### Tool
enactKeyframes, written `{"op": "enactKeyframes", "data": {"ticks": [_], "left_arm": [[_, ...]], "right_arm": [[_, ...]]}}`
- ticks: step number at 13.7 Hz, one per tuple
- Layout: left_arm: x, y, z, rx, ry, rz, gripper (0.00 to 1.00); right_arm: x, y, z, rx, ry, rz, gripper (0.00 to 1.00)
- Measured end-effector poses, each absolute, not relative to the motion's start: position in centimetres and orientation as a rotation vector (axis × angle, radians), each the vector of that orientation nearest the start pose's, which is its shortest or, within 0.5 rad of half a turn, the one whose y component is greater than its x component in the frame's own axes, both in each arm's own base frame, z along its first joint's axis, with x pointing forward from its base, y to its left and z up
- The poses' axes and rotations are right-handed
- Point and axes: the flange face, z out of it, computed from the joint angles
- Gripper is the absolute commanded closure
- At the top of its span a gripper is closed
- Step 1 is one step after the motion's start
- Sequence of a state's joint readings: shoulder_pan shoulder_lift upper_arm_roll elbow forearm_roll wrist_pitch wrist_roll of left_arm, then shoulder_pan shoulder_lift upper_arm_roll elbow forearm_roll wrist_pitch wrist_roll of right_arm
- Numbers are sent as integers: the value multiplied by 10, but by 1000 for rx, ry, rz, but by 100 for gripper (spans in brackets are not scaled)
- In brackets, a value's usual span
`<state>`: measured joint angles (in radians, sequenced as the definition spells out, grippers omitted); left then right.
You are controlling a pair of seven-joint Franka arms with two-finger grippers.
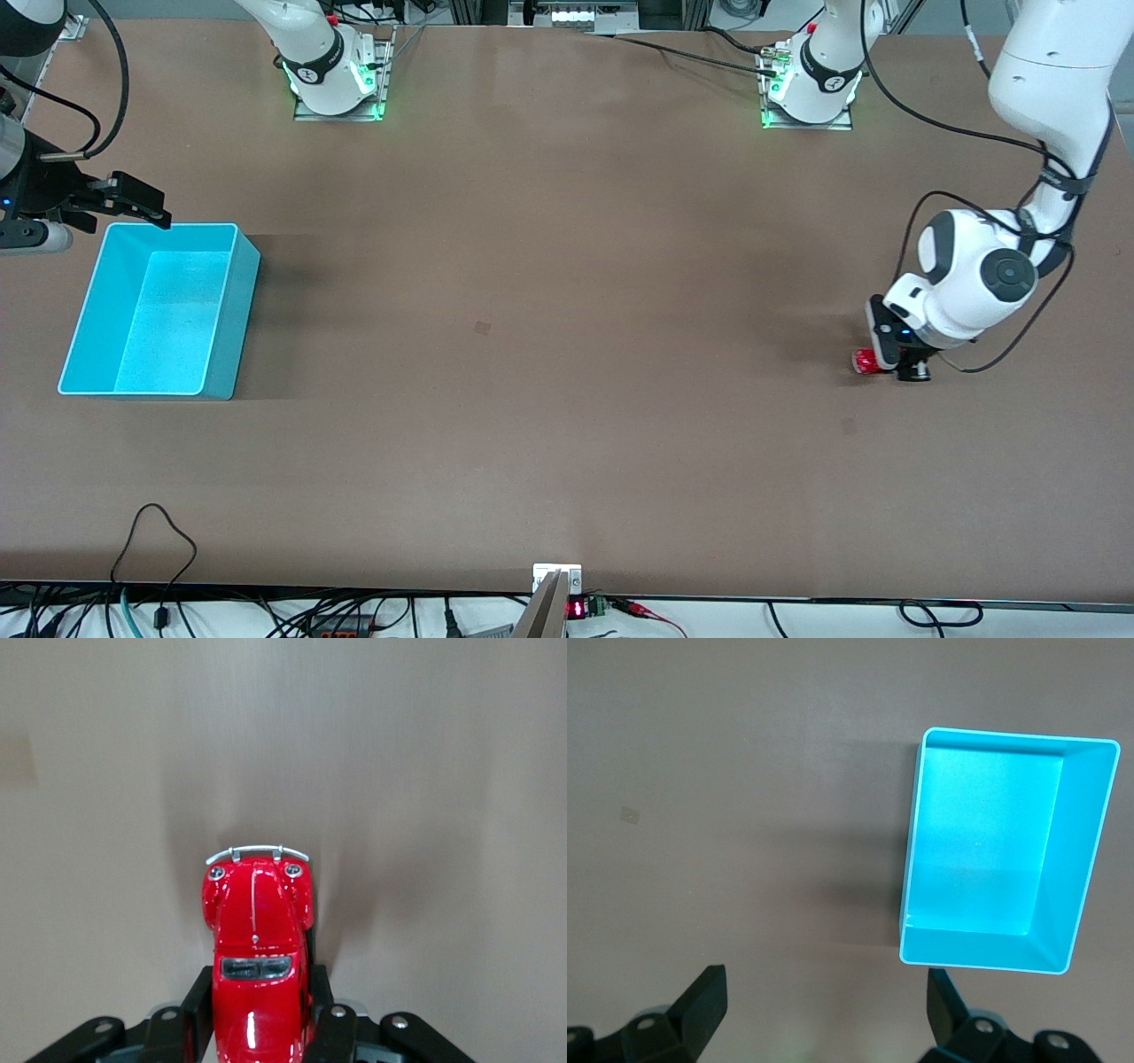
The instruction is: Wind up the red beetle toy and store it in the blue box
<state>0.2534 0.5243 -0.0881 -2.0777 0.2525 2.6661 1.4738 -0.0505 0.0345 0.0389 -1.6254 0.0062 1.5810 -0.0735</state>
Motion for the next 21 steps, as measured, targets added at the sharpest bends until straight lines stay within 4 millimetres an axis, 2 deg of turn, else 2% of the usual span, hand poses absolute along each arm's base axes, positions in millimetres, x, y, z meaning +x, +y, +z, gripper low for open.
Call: {"op": "enactKeyframes", "data": {"ticks": [3, 4, 5, 6, 7, 8, 10, 11, 12, 13, 15, 17, 19, 21], "left_arm": [[581, 136, 178, -2176, 2095, 43, 66], [580, 149, 178, -2161, 2106, 46, 62], [580, 160, 178, -2149, 2116, 47, 51], [579, 168, 178, -2142, 2121, 48, 12], [578, 173, 175, -2142, 2126, 52, 0], [579, 174, 173, -2141, 2135, 55, 0], [585, 155, 174, -2132, 2189, 64, 0], [594, 139, 181, -2109, 2220, 49, 0], [607, 117, 200, -2076, 2258, 35, 0], [618, 94, 226, -2043, 2298, 38, 0], [631, 46, 298, -1978, 2367, 76, 0], [626, 7, 356, -1975, 2397, 71, 0], [621, -5, 377, -2048, 2391, -1, 0], [621, -3, 375, -2177, 2350, -79, 0]], "right_arm": [[562, -6, 580, -3127, -96, 123, 0], [562, -6, 580, -3127, -96, 123, 0], [562, -6, 580, -3127, -96, 123, 0], [562, -6, 580, -3127, -96, 123, 0], [562, -6, 580, -3127, -96, 123, 0], [562, -6, 580, -3127, -96, 123, 0], [562, -6, 580, -3127, -96, 123, 0], [562, -6, 580, -3127, -96, 123, 0], [562, -6, 580, -3127, -96, 123, 0], [562, -6, 580, -3127, -96, 123, 0], [562, -7, 580, -3127, -95, 124, 0], [562, -7, 580, -3127, -95, 124, 0], [562, -7, 580, -3127, -95, 124, 0], [562, -7, 580, -3127, -95, 124, 0]]}}
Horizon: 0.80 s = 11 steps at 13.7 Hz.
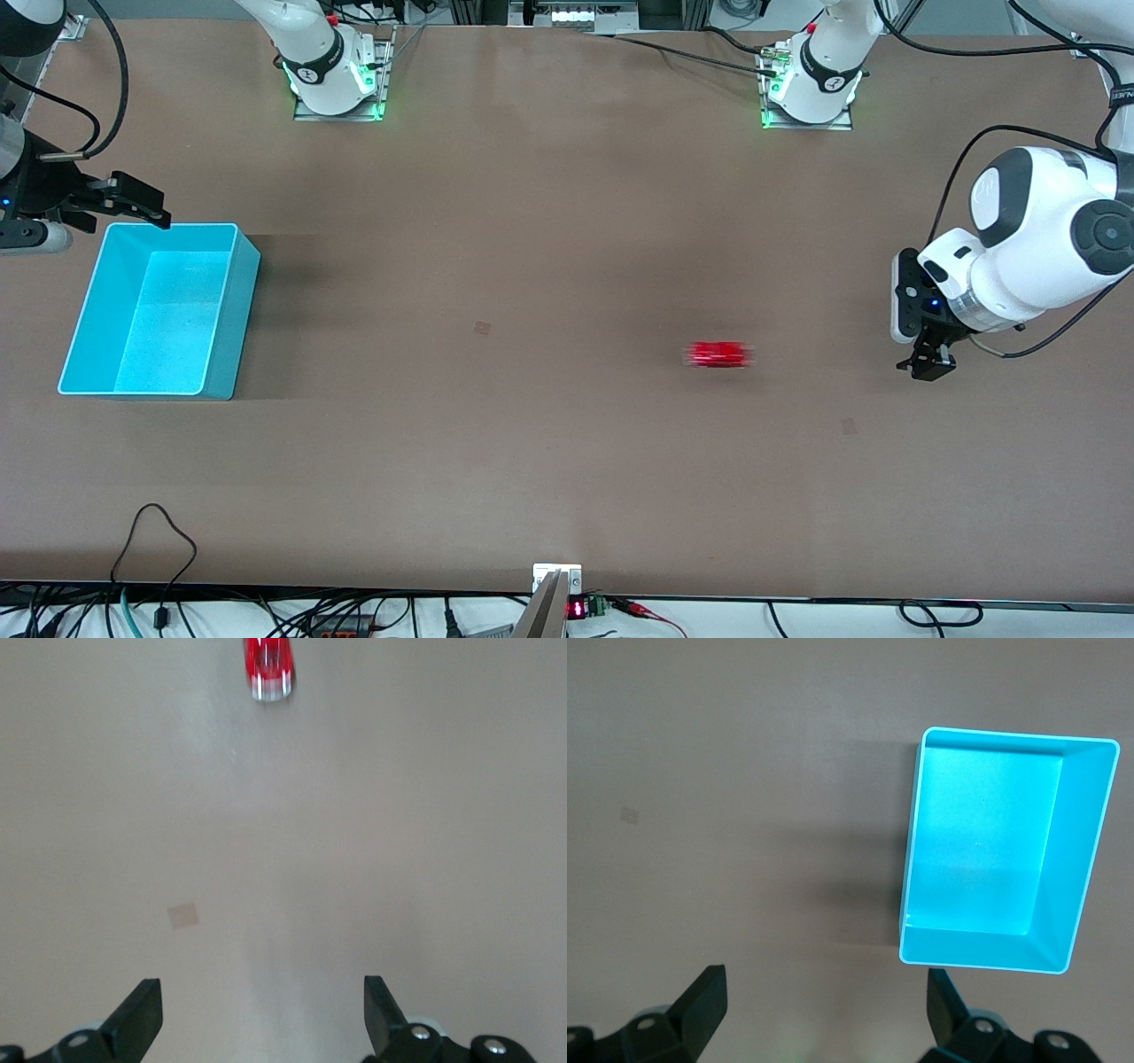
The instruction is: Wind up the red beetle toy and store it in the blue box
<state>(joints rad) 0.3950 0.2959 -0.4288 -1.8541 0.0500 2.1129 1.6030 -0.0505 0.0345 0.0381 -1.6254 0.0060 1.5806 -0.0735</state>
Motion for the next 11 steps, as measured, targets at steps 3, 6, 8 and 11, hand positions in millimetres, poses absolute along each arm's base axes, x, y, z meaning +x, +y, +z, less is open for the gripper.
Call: {"op": "enactKeyframes", "data": {"ticks": [3, 6, 8, 11], "left_arm": [[622, 1, 371, -2479, 2097, -115, 0], [626, -2, 380, -2810, 1634, -110, 0], [633, -12, 394, -2989, 1264, -134, 0], [644, -15, 419, -3150, 748, -183, 0]], "right_arm": [[562, -7, 580, -3127, -95, 124, 0], [562, -7, 580, -3127, -95, 124, 0], [562, -7, 580, -3127, -95, 124, 0], [562, -7, 580, -3127, -94, 124, 0]]}}
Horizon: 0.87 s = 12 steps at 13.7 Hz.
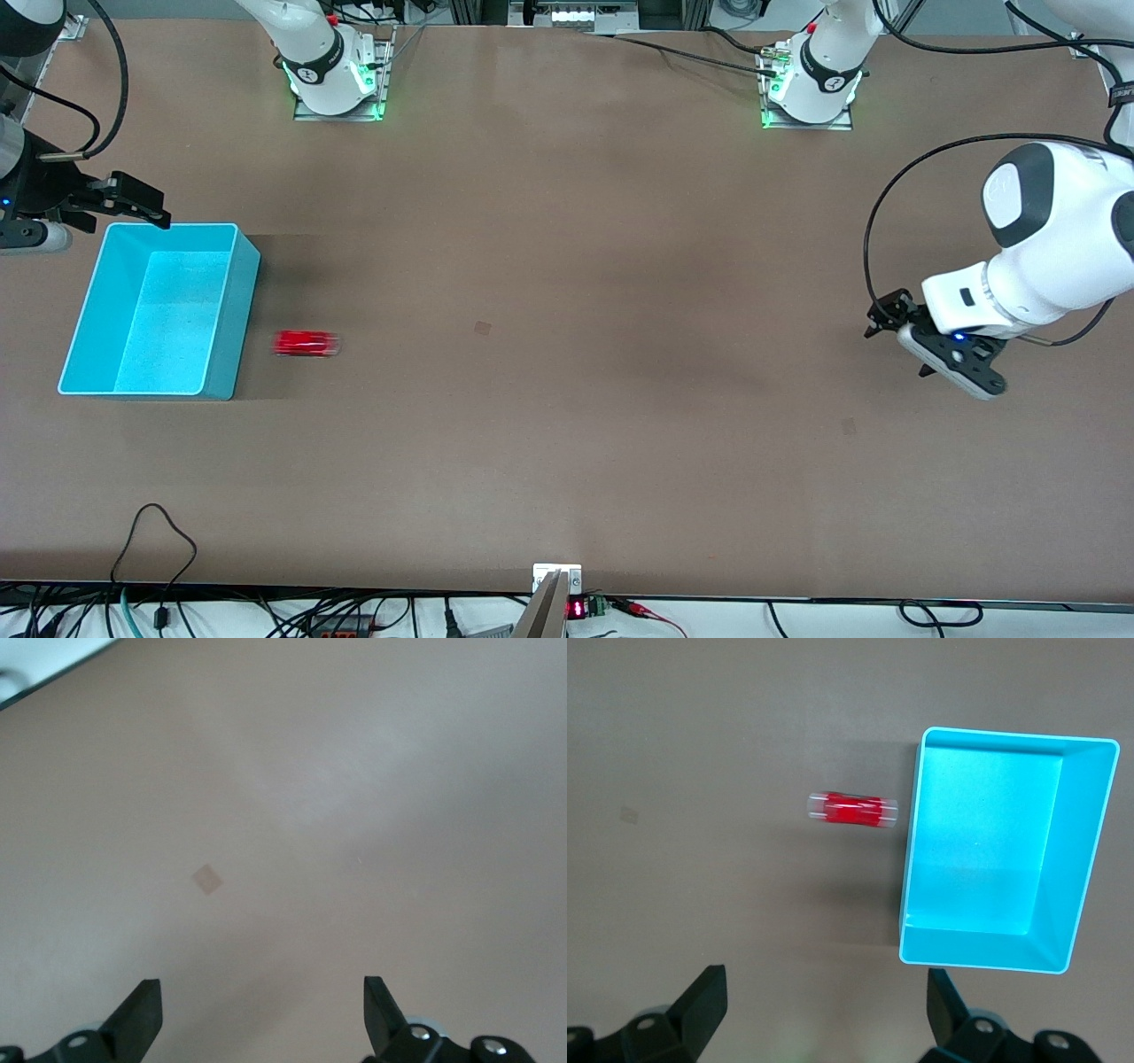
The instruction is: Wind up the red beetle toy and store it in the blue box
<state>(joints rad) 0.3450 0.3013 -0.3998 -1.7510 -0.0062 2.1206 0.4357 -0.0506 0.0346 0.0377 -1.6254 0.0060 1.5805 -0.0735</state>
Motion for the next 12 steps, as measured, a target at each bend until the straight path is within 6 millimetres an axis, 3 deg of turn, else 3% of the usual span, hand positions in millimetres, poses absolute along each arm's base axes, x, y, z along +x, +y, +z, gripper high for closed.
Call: {"op": "enactKeyframes", "data": {"ticks": [3, 5, 9, 12], "left_arm": [[655, 17, 444, -3183, 364, -214, 0], [655, 30, 482, -3198, 112, -163, 0], [637, 14, 569, -3188, -135, -168, 0], [615, 17, 598, -3184, -181, -147, 0]], "right_arm": [[563, -7, 579, -3127, -93, 128, 0], [564, -11, 577, -3122, -82, 131, 0], [572, -11, 559, -3107, -77, 172, 0], [578, -7, 542, -3101, -89, 219, 0]]}}
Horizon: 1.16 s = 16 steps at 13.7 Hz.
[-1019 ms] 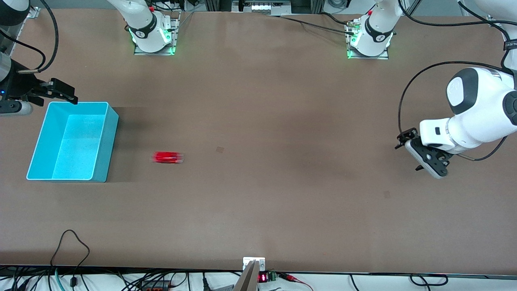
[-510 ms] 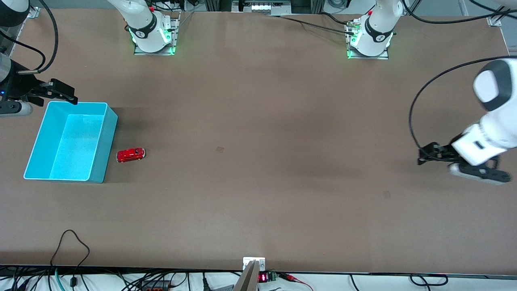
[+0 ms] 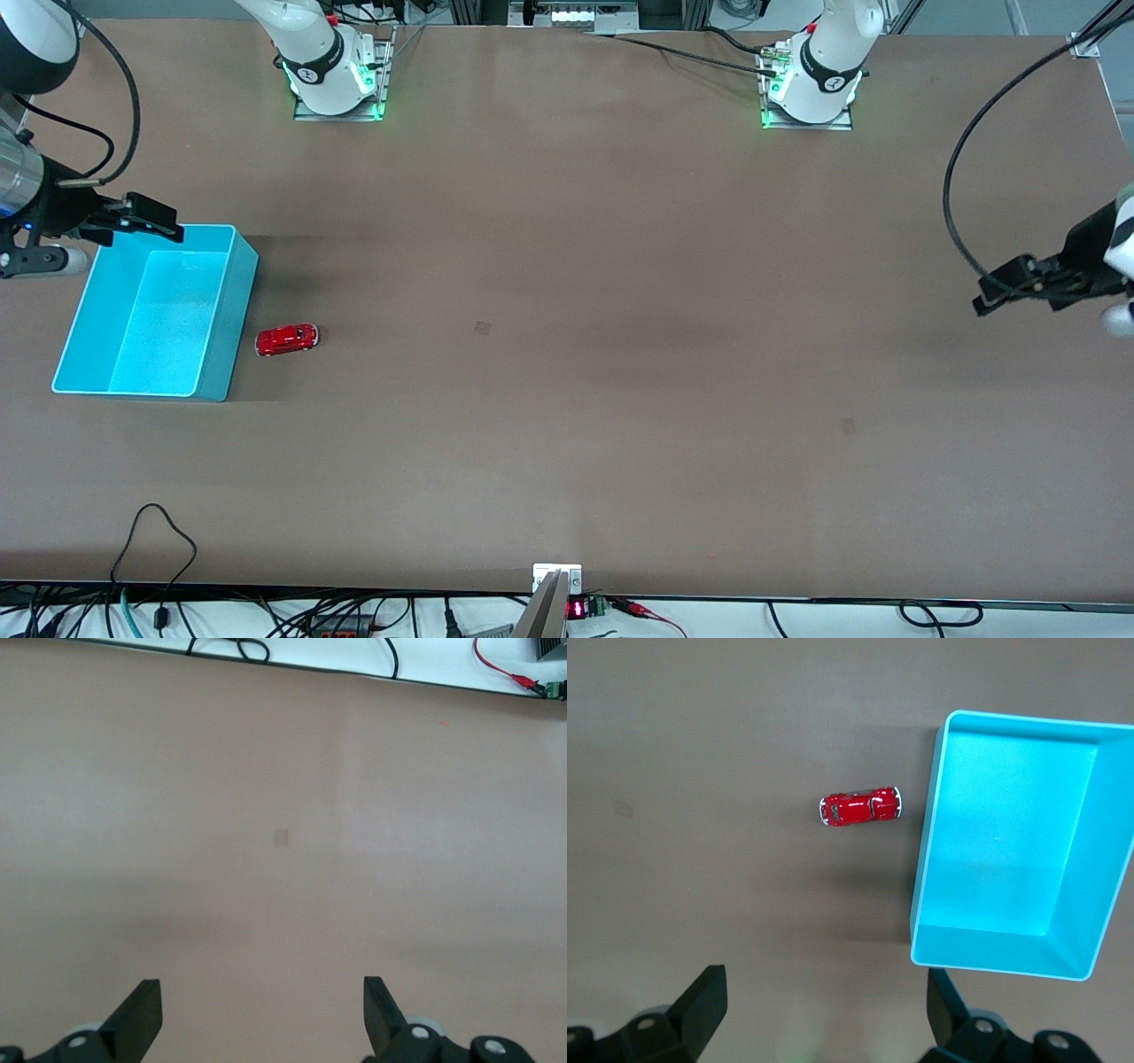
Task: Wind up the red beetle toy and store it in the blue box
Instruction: 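Move the right gripper over the red car while the left gripper withdraws, then lower the right gripper and grasp the red car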
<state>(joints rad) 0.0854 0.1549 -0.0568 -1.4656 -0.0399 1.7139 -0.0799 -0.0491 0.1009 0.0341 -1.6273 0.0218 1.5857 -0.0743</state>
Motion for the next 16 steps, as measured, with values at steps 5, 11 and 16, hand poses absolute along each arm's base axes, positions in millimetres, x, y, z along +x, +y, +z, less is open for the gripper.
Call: {"op": "enactKeyframes", "data": {"ticks": [5, 11, 16], "left_arm": [[599, 13, 598, -3183, -142, -118, 0], [571, 14, 592, -3179, -135, -62, 0], [571, 16, 588, -3179, -141, -48, 0]], "right_arm": [[591, 6, 488, -3031, -440, 346, 0], [591, 13, 410, -2937, -1081, 316, 0], [580, 30, 356, -2664, -1671, 185, 0]]}}
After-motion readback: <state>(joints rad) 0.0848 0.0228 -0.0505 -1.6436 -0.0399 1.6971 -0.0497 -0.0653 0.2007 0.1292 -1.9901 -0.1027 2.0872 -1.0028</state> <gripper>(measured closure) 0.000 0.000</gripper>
